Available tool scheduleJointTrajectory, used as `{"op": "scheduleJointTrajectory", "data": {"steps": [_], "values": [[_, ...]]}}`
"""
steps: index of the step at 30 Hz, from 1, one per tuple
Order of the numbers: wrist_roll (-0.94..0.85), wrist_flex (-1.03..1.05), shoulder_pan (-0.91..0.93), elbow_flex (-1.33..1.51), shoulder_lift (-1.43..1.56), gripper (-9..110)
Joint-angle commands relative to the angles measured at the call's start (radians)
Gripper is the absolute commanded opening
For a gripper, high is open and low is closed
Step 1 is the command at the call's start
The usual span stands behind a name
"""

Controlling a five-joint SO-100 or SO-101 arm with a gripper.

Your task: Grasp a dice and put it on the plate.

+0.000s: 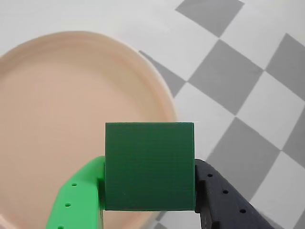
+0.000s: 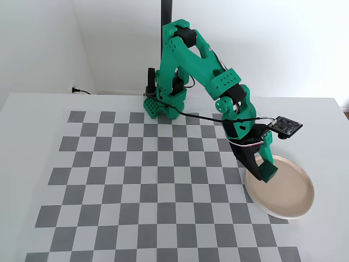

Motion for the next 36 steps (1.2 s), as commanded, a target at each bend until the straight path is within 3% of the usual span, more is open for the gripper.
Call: {"op": "scheduleJointTrajectory", "data": {"steps": [1,11,22,36], "values": [[0.017,0.011,-0.067,-0.137,0.009,-4],[0.043,0.114,-0.166,-0.388,-0.216,-4],[0.057,0.133,-0.129,-0.592,-0.402,-4],[0.149,0.169,-0.106,-0.643,-0.414,8]]}}
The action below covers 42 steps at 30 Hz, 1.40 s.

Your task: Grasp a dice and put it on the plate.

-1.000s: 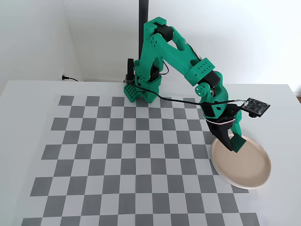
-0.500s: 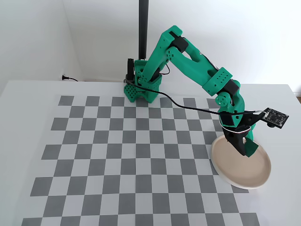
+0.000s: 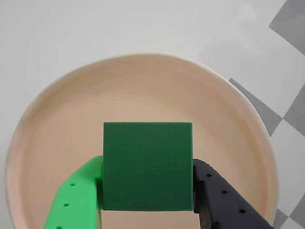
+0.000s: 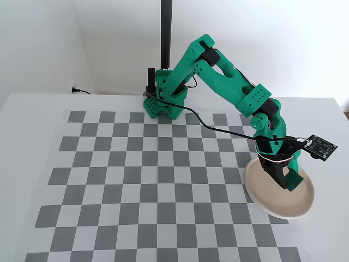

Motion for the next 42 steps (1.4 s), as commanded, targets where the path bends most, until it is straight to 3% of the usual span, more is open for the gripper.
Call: {"op": "scheduleJointTrajectory", "data": {"steps": [1,10,27,38,42], "values": [[0.009,0.018,0.002,-0.103,0.060,10],[-0.015,0.104,0.008,-0.103,0.107,14],[-0.063,0.196,0.067,-0.101,0.334,10],[-0.025,0.394,0.167,-0.069,0.551,-2],[0.005,0.360,0.227,0.074,0.683,-4]]}}
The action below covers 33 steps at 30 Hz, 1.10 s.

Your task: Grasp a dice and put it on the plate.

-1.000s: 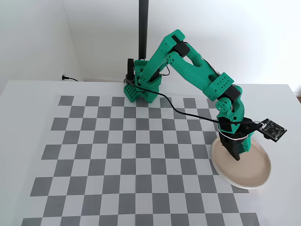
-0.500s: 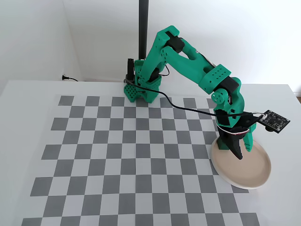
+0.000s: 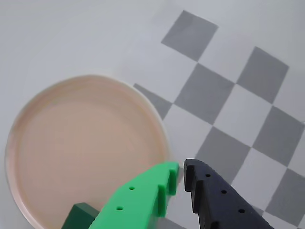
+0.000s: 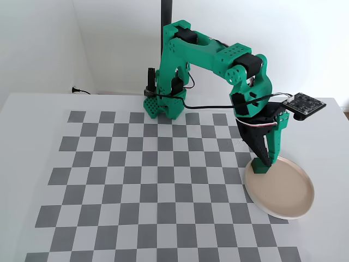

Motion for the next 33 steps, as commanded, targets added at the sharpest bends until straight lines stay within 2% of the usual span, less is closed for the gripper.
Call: {"op": "scheduleJointTrajectory", "data": {"steps": [1,11,21,33], "values": [[0.017,-0.049,0.054,0.097,0.227,-4],[0.044,-0.137,0.172,0.532,0.634,-4],[0.196,-0.218,0.327,0.844,0.933,-4],[0.431,-0.181,0.500,1.074,1.267,-4]]}}
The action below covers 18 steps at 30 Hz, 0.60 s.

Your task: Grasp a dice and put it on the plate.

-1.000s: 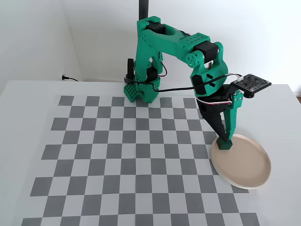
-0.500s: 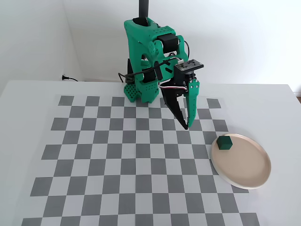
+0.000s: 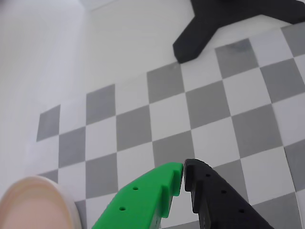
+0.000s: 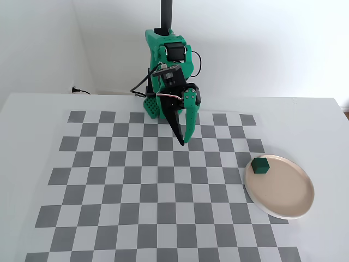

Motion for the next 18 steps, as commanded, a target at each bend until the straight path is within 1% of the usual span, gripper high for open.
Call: {"op": "scheduleJointTrajectory", "data": {"steps": [1,5,9,12,18], "values": [[0.098,0.003,0.043,0.032,0.121,-4],[0.209,0.035,0.075,0.118,0.262,-4],[0.252,0.103,0.091,0.207,0.426,-4],[0.298,0.107,0.115,0.225,0.426,-4],[0.456,0.107,0.149,0.253,0.426,-4]]}}
